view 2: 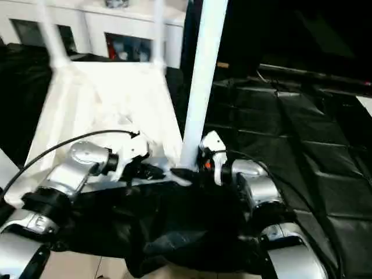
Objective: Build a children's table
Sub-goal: Rotate leg to tighten
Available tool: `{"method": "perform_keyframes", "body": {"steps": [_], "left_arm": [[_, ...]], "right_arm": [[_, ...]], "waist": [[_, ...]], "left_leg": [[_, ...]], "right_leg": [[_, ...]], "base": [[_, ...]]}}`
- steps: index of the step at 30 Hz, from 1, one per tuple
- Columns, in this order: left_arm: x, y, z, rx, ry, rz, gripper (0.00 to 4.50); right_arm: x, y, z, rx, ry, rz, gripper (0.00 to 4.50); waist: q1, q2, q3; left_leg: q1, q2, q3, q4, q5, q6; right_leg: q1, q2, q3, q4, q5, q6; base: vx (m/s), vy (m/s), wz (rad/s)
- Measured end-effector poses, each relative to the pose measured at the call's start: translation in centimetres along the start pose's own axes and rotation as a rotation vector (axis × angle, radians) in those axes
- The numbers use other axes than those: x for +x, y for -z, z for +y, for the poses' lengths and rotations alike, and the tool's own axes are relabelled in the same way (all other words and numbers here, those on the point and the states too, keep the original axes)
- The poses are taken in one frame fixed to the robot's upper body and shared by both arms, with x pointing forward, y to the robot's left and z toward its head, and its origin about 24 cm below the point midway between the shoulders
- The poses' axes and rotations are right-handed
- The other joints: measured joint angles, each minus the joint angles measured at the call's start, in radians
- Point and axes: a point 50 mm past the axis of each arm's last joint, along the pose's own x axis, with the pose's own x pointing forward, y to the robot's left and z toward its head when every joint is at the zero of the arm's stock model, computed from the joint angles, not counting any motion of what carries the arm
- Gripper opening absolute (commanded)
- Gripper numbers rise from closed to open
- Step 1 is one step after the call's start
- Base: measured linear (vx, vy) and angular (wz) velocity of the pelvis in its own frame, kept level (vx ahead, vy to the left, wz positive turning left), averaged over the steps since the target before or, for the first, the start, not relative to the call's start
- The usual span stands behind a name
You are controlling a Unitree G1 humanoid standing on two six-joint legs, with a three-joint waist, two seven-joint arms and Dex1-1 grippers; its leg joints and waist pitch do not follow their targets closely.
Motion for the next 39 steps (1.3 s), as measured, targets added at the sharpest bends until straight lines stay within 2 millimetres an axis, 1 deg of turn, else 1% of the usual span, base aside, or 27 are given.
{"method": "perform_keyframes", "body": {"steps": [3,6,7,12,14,18,19,20,21,27,28,29,30,31,33,34,35,37,39], "left_arm": [[0.0,0.1,-0.2,0.015,0.031,0.001,0.00],[0.1,0.2,-0.2,0.017,0.036,0.002,0.00],[0.1,0.2,-0.2,0.018,0.037,0.001,0.00],[0.1,0.2,-0.2,0.021,0.036,0.001,0.00],[0.0,0.3,-0.1,0.013,0.027,0.002,0.00],[0.3,0.2,0.8,-0.033,-0.094,0.006,0.00],[0.6,0.2,0.9,-0.050,-0.135,0.009,0.00],[0.6,0.1,1.0,-0.053,-0.148,0.010,0.00],[0.9,0.0,1.2,-0.074,-0.185,0.008,0.00],[2.0,-0.6,1.6,-0.123,-0.313,0.009,0.00],[2.2,-0.8,1.6,-0.129,-0.325,0.010,0.00],[2.3,-0.8,1.6,-0.131,-0.331,0.009,0.00],[2.3,-0.9,1.6,-0.131,-0.331,0.008,0.00],[2.4,-1.0,1.5,-0.127,-0.330,0.005,0.00],[2.4,-1.1,1.5,-0.123,-0.330,0.005,0.00],[2.4,-1.1,1.4,-0.121,-0.328,0.004,0.00],[2.4,-1.1,1.4,-0.120,-0.328,0.004,0.00],[2.4,-1.2,1.4,-0.117,-0.325,0.003,0.00],[2.4,-1.3,1.3,-0.106,-0.303,0.002,0.00]], "right_arm": [[-0.2,0.2,0.3,0.011,-0.038,0.012,2.92],[-0.2,0.2,0.3,0.016,-0.038,0.014,2.82],[-0.2,0.2,0.3,0.017,-0.038,0.014,2.69],[-0.2,0.2,0.3,0.024,-0.033,0.013,2.63],[0.0,0.2,0.2,0.033,-0.010,0.008,2.63],[1.3,-0.1,-0.8,0.077,0.176,-0.030,2.62],[1.9,-0.3,-1.2,0.092,0.248,-0.044,2.62],[2.0,-0.3,-1.3,0.096,0.270,-0.048,2.62],[2.6,-0.4,-1.6,0.115,0.336,-0.064,2.62],[4.4,-1.1,-2.3,0.178,0.555,-0.091,2.62],[4.5,-1.2,-2.3,0.177,0.578,-0.091,3.18],[4.5,-1.2,-2.4,0.171,0.584,-0.094,3.32],[4.5,-1.2,-2.4,0.164,0.585,-0.095,3.32],[4.6,-1.1,-2.3,0.157,0.585,-0.102,3.52],[4.5,-1.1,-2.3,0.148,0.577,-0.105,3.52],[4.4,-1.1,-2.3,0.137,0.570,-0.103,3.74],[4.4,-1.1,-2.3,0.125,0.561,-0.099,3.78],[4.2,-1.2,-2.3,0.098,0.538,-0.096,3.78],[3.6,-1.0,-2.3,0.064,0.487,-0.094,3.78]], "waist": [[0.005,0.000,0.000],[0.005,0.000,0.000],[0.005,0.000,0.000],[0.004,0.000,0.000],[0.001,0.000,0.000],[-0.024,-0.002,0.001],[-0.034,-0.003,0.001],[-0.037,-0.003,0.001],[-0.043,-0.003,0.001],[-0.054,-0.005,0.000],[-0.054,-0.005,-0.001],[-0.054,-0.006,-0.001],[-0.053,-0.006,-0.001],[-0.051,-0.005,-0.001],[-0.050,-0.005,0.000],[-0.049,-0.005,0.000],[-0.048,-0.005,0.000],[-0.045,-0.004,0.000],[-0.039,-0.003,0.001]], "left_leg": [[0.002,0.000,0.000,0.000,0.000,0.000],[0.004,0.000,0.000,0.000,0.000,0.000],[0.004,0.000,0.000,0.000,0.000,0.000],[0.004,0.000,0.000,0.000,0.000,0.000],[0.004,0.000,0.000,0.000,0.000,0.000],[0.004,0.000,-0.001,0.000,0.000,0.000],[0.005,0.000,-0.001,0.000,0.000,0.000],[0.005,0.000,-0.001,0.000,0.000,0.000],[0.006,0.000,-0.001,0.000,0.000,0.000],[0.006,0.000,-0.003,0.000,0.000,0.000],[0.006,0.000,-0.003,0.000,0.000,0.000],[0.006,0.000,-0.003,0.000,0.000,0.000],[0.006,0.000,-0.003,0.000,0.000,0.000],[0.005,0.000,-0.002,0.000,0.000,0.000],[0.005,0.000,-0.002,-0.001,0.000,0.000],[0.005,0.000,-0.002,-0.002,0.000,0.000],[0.005,0.000,-0.002,-0.002,0.000,0.000],[0.005,0.000,-0.002,-0.003,0.000,0.000],[0.004,0.000,-0.002,-0.003,0.000,0.000]], "right_leg": [[0.002,0.000,0.000,0.000,0.000,0.000],[0.004,0.000,0.000,0.001,0.000,0.000],[0.004,0.000,0.000,0.001,-0.001,0.001],[0.004,0.000,0.000,0.001,0.000,0.001],[0.005,0.000,0.000,0.001,-0.001,0.001],[0.005,0.000,0.000,0.001,-0.003,0.005],[0.005,0.000,0.000,0.001,-0.003,0.005],[0.005,0.000,0.000,0.001,-0.003,0.005],[0.004,0.000,-0.001,0.001,-0.003,0.005],[0.004,0.001,-0.001,0.001,-0.003,0.005],[0.004,0.001,-0.001,0.001,-0.003,0.005],[0.004,0.001,-0.001,0.001,-0.003,0.005],[0.004,0.001,-0.001,0.001,-0.003,0.005],[0.004,0.001,-0.001,0.001,-0.003,0.005],[0.003,0.001,-0.001,0.001,-0.003,0.005],[0.003,0.001,-0.001,0.001,-0.003,0.004],[0.003,0.001,-0.001,0.001,-0.002,0.004],[0.003,0.001,-0.001,0.001,-0.001,0.002],[0.002,0.001,-0.001,0.001,-0.001,0.001]], "base": [[0.000,0.000,0.00],[0.000,0.000,0.00],[0.000,0.000,0.00],[0.000,0.000,0.00],[0.000,0.000,0.00],[0.000,0.000,0.00],[0.000,0.000,0.00],[0.000,0.000,0.00],[0.000,0.000,0.00],[0.000,0.000,0.00],[0.000,0.000,0.00],[0.000,0.000,0.00],[0.000,0.000,0.00],[0.000,0.000,0.00],[0.000,0.000,0.00],[0.000,0.000,0.00],[0.000,0.000,0.00],[0.000,0.000,0.00],[0.000,0.000,0.00]]}}
